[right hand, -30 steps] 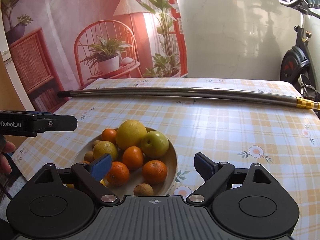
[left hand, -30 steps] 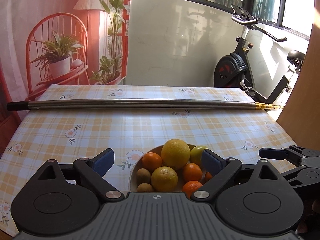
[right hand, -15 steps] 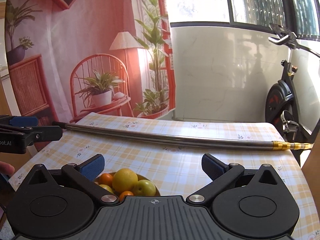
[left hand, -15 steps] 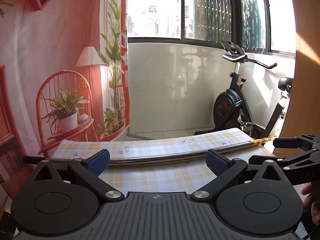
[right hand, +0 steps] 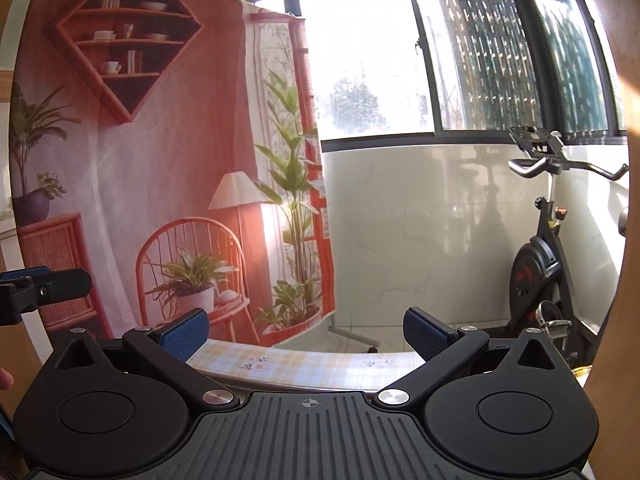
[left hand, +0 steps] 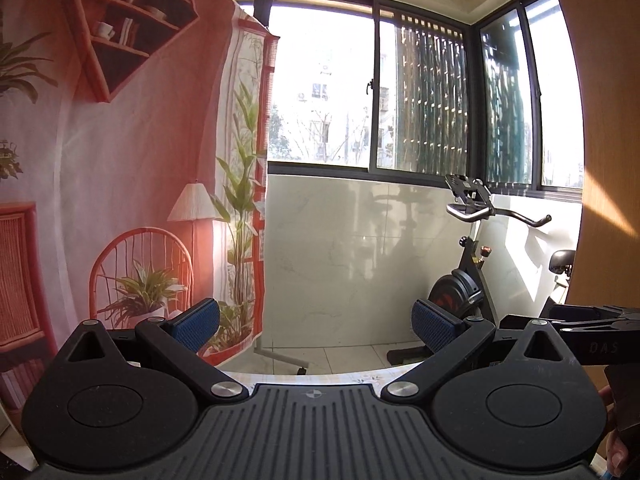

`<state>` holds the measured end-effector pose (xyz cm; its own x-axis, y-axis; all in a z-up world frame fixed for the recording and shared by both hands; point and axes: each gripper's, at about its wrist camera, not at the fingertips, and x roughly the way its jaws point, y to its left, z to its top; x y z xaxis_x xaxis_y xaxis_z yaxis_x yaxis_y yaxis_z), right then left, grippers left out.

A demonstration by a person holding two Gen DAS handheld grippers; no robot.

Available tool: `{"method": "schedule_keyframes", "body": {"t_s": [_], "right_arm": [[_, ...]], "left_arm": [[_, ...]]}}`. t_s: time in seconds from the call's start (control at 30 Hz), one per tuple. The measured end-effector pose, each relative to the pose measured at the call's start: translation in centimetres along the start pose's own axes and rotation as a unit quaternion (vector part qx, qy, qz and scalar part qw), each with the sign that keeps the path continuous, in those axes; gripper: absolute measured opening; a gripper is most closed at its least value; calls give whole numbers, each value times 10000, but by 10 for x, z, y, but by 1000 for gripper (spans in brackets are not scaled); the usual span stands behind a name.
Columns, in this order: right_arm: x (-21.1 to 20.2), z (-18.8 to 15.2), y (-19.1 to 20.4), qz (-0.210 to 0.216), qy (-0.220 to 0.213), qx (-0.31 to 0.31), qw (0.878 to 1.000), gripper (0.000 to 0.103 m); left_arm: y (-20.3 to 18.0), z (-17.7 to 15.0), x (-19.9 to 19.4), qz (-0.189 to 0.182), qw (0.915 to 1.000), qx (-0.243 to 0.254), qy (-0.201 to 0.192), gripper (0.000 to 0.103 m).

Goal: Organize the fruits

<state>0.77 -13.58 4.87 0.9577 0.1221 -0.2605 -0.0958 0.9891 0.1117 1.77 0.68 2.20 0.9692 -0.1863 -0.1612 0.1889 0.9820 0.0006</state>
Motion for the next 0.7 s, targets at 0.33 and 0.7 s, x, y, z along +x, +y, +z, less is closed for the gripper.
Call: {"method": "schedule_keyframes", "body": {"t_s": [0.33,0.7], "right_arm": [[-2,9,-5,-73,33,50,10000,103],[5,5,6,-269,202,-158,9993,103]], "left_arm": [[-4,3,3,81,9998,161,105,103],[0,1,8,223,9992,204,257,103]]}}
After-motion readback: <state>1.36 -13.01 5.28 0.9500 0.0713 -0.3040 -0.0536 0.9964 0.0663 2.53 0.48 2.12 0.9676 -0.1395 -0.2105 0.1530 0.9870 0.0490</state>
